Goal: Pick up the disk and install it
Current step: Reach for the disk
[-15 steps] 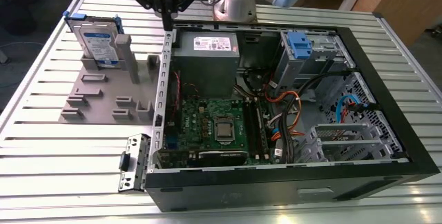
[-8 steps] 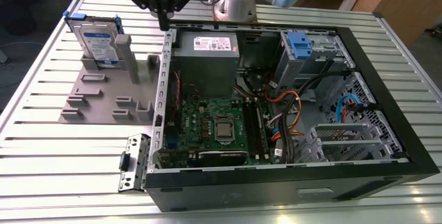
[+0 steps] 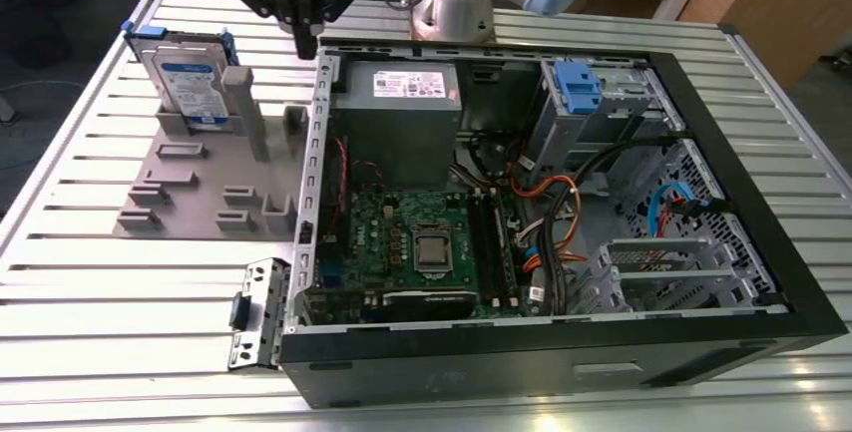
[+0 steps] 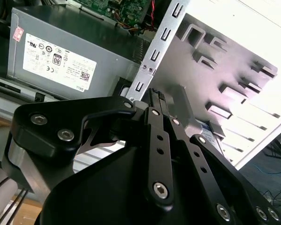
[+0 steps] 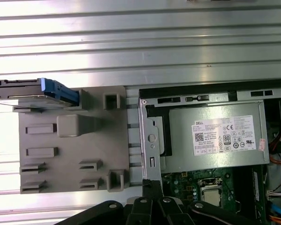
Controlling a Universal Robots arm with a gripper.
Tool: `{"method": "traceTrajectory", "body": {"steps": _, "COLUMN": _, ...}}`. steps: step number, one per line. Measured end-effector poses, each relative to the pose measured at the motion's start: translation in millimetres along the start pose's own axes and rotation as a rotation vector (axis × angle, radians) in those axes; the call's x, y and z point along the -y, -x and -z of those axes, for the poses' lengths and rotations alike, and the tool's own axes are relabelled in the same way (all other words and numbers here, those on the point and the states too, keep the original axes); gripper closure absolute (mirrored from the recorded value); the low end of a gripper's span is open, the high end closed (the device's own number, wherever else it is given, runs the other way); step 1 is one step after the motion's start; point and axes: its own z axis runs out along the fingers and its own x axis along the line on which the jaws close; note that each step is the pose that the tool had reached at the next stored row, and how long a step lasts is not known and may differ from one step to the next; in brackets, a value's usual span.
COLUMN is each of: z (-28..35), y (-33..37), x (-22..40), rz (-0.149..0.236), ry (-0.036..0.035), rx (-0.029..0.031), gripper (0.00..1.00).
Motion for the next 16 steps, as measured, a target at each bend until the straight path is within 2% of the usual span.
{"method": "traceTrajectory", "body": {"steps": 16, "z": -0.8, "y": -17.6, "x": 1.4, "rz": 0.0, "ry": 0.0, "rx": -0.0001, "gripper": 0.9}}
